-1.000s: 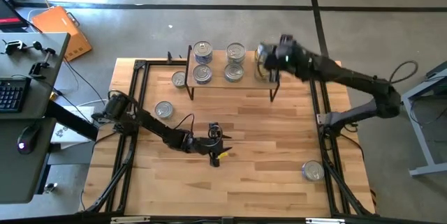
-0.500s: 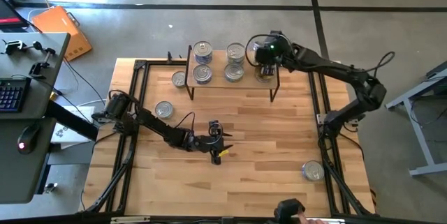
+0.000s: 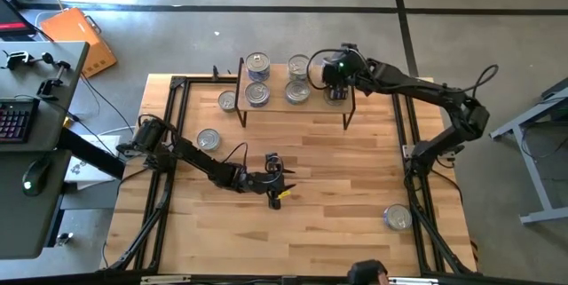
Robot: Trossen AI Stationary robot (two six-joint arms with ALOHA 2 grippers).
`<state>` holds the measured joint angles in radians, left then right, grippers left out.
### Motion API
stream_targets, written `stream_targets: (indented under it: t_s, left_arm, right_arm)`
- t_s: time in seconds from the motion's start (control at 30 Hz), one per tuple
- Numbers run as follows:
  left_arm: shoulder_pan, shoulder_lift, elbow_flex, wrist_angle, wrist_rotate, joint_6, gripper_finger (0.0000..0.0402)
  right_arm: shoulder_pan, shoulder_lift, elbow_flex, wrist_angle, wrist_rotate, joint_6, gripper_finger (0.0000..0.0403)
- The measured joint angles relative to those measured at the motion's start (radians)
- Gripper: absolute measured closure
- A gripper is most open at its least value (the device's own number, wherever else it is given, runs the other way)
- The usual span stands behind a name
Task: Stack canned seafood by type on shelf
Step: Stack the green tuna can on top of the other green tuna can on the shelf
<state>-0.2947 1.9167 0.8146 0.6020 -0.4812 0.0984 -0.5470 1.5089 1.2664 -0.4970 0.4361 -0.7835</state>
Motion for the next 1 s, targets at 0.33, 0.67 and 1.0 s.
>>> stream_targets:
  t_s: [0.33,0.67,1.0]
  left_arm:
    - [0.000,0.000,0.000,-0.003,0.000,0.000,0.0218]
    - [-0.003,-0.001,0.000,-0.003,0.000,-0.012,0.0218]
    - [-0.003,-0.001,0.000,-0.003,0.000,-0.012,0.0218]
  right_arm:
    - [0.013,0.001,0.168,-0.231,0.016,0.100,0.0187]
    - [0.013,0.000,0.225,-0.365,0.015,0.230,0.0183]
    - [0.010,0.000,0.225,-0.358,-0.361,0.226,0.0183]
